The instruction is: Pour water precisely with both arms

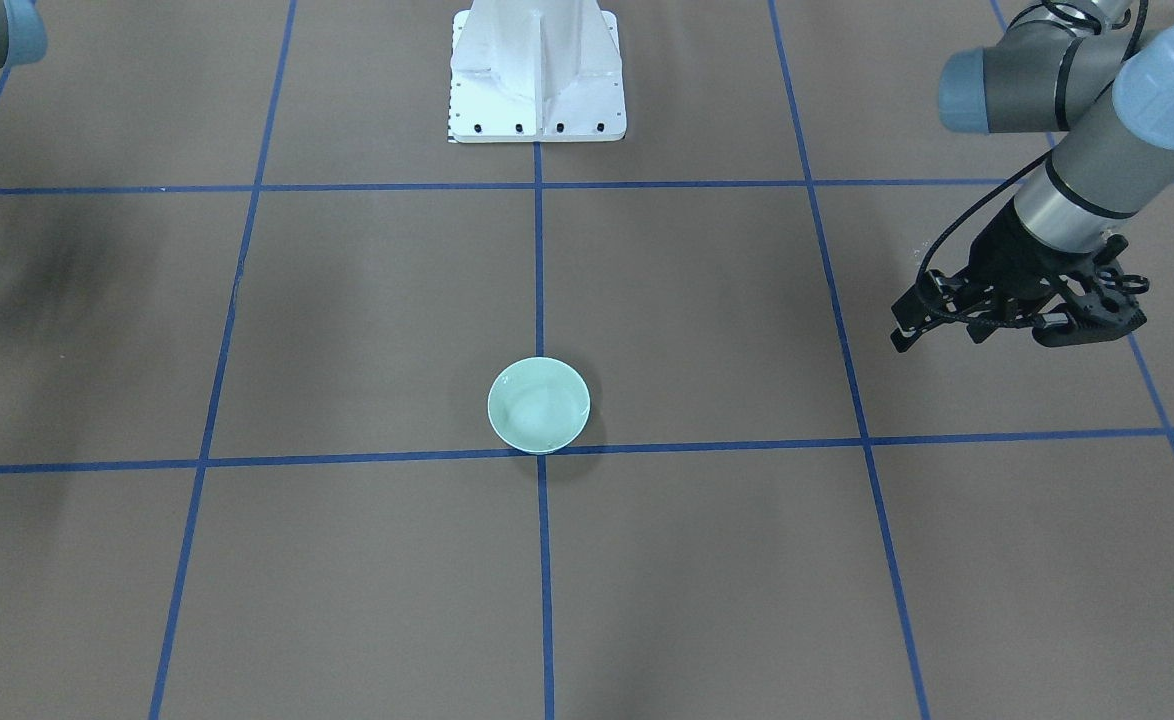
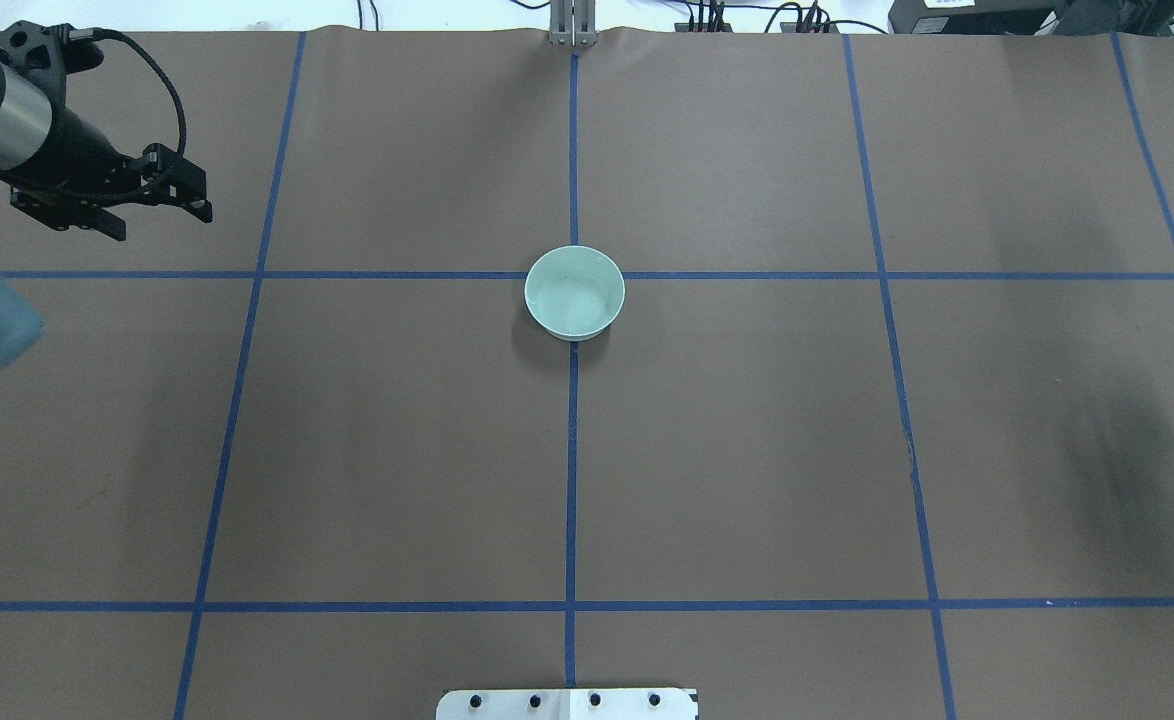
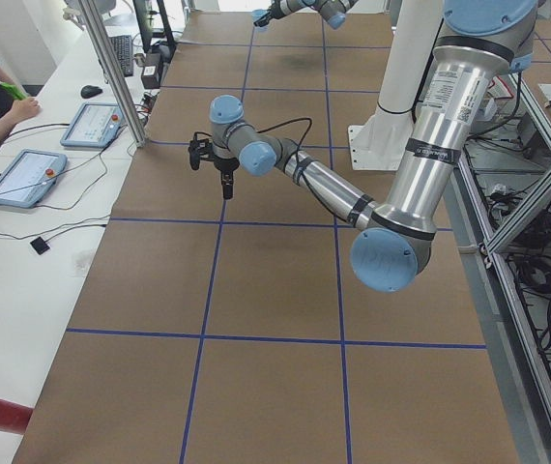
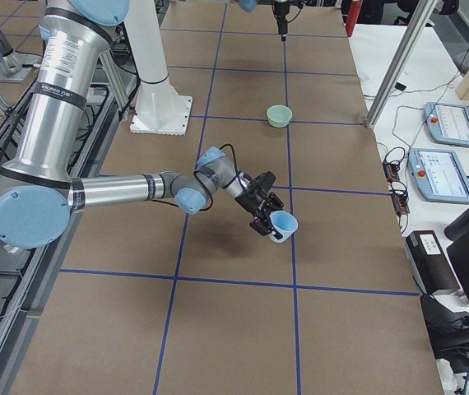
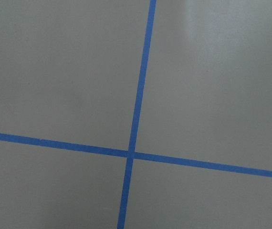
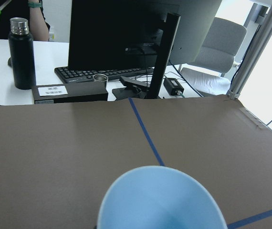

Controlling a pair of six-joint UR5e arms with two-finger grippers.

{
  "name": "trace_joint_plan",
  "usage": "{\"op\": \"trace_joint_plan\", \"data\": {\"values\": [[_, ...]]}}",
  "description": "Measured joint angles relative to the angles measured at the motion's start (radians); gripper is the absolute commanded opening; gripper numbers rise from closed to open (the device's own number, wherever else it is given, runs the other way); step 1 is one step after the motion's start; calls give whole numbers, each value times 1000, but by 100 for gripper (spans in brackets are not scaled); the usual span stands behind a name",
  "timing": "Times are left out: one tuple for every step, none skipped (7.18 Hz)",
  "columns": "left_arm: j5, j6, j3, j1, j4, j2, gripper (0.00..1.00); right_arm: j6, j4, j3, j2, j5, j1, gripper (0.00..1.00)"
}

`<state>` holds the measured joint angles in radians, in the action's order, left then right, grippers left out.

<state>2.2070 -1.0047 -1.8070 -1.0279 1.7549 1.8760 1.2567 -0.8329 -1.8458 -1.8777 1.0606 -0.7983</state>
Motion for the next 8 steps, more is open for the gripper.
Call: {"op": "trace_joint_plan", "data": {"values": [[-1, 0, 0, 0, 0, 0, 100, 21, 13, 17, -2, -2, 18, 0], [-1, 0, 0, 0, 0, 0, 100, 33, 16, 28, -3, 4, 40, 0], [-1, 0, 0, 0, 0, 0, 100, 46, 19, 54, -4, 9, 63, 0], [-1, 1, 0, 0, 0, 0, 100, 67, 24, 93, -4, 0, 89, 0], [-1, 1, 1, 1, 0, 0, 100, 85, 27, 115, -4, -16, 114, 0], [-1, 1, 1, 1, 0, 0, 100, 94, 28, 123, -4, -26, 132, 0], [-1, 1, 2, 1, 0, 0, 100, 98, 29, 126, -7, -30, 146, 0], [0, 2, 3, 0, 0, 0, 100, 100, 29, 127, -14, -31, 161, 0]]}}
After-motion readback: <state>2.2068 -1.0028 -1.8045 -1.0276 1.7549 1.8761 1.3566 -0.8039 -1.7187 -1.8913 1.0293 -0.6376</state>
